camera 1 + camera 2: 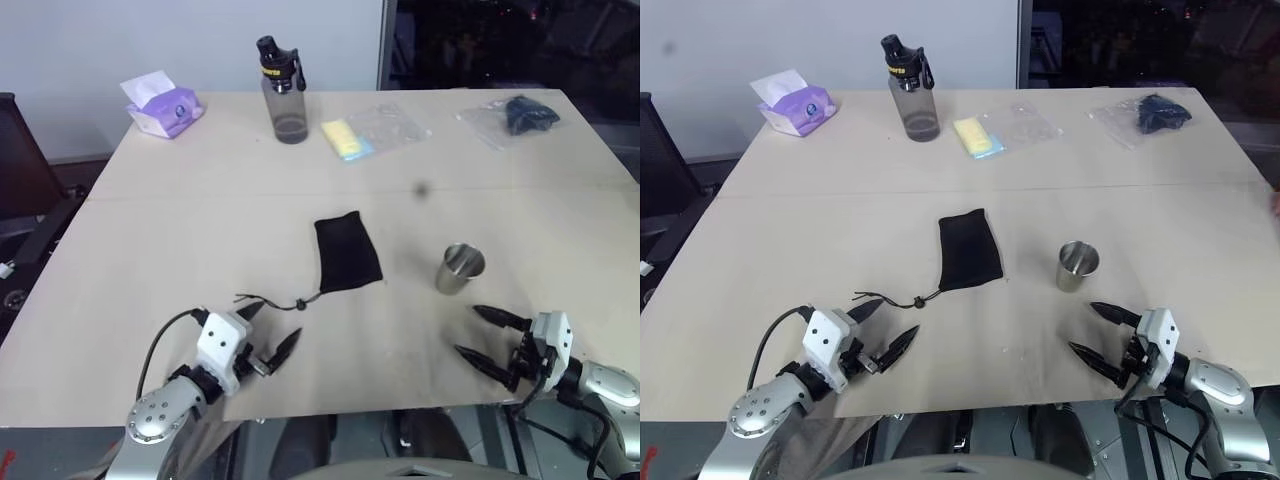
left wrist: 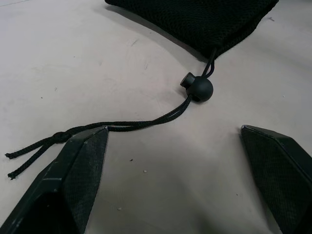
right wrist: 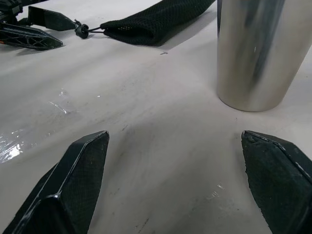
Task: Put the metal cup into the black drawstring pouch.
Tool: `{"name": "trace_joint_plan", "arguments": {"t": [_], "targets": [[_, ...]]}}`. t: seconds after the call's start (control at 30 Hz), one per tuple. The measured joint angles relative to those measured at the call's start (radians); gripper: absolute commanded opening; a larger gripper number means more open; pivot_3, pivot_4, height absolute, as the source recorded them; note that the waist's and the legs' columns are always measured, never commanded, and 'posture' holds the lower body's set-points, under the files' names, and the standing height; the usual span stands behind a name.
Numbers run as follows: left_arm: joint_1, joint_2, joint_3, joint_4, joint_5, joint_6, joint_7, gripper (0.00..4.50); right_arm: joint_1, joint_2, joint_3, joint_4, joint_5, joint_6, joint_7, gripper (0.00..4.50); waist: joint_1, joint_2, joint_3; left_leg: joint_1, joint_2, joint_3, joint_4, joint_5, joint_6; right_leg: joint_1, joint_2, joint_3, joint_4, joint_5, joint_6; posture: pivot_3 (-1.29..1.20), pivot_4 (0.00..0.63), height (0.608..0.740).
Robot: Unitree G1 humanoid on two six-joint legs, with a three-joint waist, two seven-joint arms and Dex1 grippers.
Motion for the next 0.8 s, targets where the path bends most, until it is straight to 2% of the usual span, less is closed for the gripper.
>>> {"name": "trace_joint_plan", "arguments": {"t": [0.8], "targets": [[-0.029,0.017,-0.006,0.006,-0.031,0.003,-0.065,4.5,0.019,0.008,0.0,-0.018,0.004,-0.006,-0.012,4.42,0.001,0.0,0.0,-0.001,0.0,0.0,0.0,0.0,0.0,-0.001,0.0,0.0,0.0,0.0,0.0,0.0,0.15,0.74]]}}
